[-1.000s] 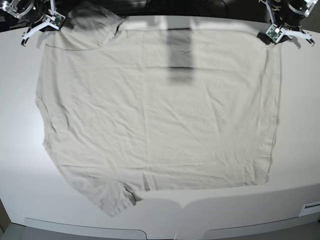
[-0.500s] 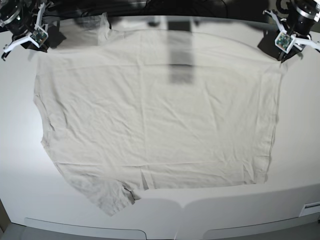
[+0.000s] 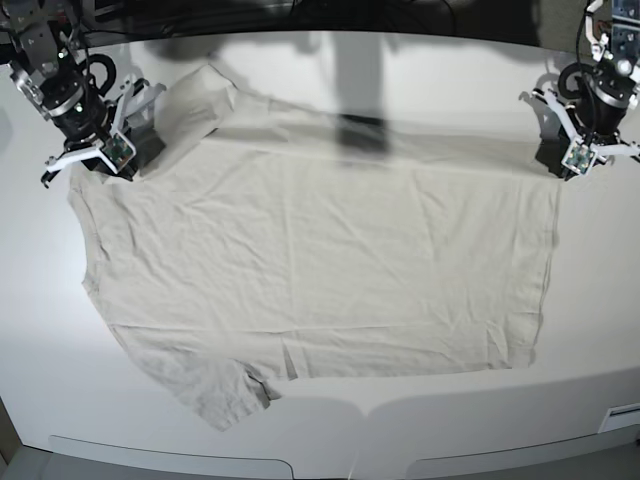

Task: Fold the T-shirt properly
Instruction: 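Lift the shoulder edge with both grippers and fold it over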

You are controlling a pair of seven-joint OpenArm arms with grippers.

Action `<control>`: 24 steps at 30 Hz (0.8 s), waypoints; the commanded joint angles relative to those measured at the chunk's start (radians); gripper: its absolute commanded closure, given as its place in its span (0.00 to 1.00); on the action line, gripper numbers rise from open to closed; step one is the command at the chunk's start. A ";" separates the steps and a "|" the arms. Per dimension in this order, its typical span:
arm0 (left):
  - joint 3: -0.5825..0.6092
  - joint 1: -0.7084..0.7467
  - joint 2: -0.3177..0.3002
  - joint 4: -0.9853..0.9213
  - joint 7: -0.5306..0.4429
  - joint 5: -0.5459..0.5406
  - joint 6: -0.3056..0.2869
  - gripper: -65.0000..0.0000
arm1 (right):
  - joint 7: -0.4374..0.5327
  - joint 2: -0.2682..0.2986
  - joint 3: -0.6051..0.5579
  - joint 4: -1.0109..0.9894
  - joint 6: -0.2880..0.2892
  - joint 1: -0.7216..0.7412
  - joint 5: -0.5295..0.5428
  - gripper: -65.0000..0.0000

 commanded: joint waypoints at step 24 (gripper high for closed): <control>0.098 -0.427 -0.016 -0.344 -0.024 0.084 -0.043 1.00 | 0.022 0.002 -0.095 -0.306 0.004 0.326 0.080 1.00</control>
